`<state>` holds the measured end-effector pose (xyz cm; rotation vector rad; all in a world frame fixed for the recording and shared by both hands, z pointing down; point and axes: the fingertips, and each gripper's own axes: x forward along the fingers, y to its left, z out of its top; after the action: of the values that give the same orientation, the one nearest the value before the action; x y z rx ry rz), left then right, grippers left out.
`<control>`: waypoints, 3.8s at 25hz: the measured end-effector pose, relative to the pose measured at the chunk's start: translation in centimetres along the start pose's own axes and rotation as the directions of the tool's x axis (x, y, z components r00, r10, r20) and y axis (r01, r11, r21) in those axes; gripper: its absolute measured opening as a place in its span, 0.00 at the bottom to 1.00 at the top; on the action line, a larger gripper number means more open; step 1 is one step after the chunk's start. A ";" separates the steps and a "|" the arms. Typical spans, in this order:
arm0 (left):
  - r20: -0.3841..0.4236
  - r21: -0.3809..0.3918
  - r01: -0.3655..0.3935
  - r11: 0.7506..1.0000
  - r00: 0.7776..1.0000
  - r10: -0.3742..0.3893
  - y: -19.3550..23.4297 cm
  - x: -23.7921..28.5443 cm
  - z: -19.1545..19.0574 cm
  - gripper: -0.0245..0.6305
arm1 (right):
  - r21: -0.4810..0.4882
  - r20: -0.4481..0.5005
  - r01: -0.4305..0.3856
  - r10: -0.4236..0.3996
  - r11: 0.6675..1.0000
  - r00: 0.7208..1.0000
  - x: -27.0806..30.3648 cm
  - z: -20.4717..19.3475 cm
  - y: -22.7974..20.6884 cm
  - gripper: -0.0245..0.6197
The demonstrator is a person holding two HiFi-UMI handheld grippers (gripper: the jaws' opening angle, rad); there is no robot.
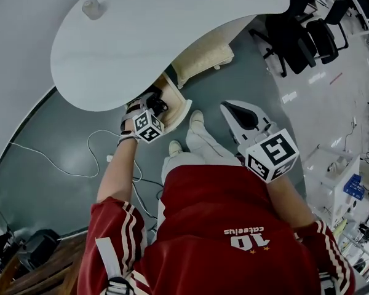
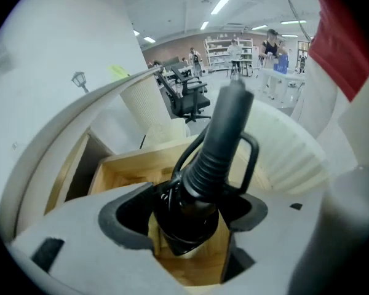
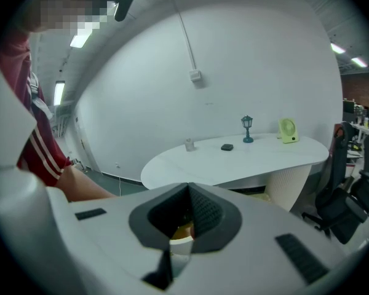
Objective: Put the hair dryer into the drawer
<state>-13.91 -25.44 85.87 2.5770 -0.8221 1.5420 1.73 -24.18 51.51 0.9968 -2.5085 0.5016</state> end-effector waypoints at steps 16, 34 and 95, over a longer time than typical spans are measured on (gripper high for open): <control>-0.011 0.172 -0.097 0.980 0.995 0.101 0.8 0.6 1.3 0.34 | 0.022 -0.007 0.002 -0.002 1.000 1.000 -0.6 -0.7 0.6 0.05; -0.040 0.098 0.048 0.994 0.998 -0.044 -2.1 2.6 1.2 0.51 | 0.024 -0.022 0.015 -0.015 1.000 1.000 -0.7 -0.7 0.0 0.05; 0.575 -0.724 -0.208 0.658 0.346 0.742 -2.0 -60.9 28.9 0.36 | -0.142 0.553 0.048 0.039 0.989 0.833 -26.4 20.9 4.4 0.05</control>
<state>-12.11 -6.21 21.24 2.5562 -1.9406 -0.2759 11.58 -15.89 20.07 1.2250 -2.9890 0.0014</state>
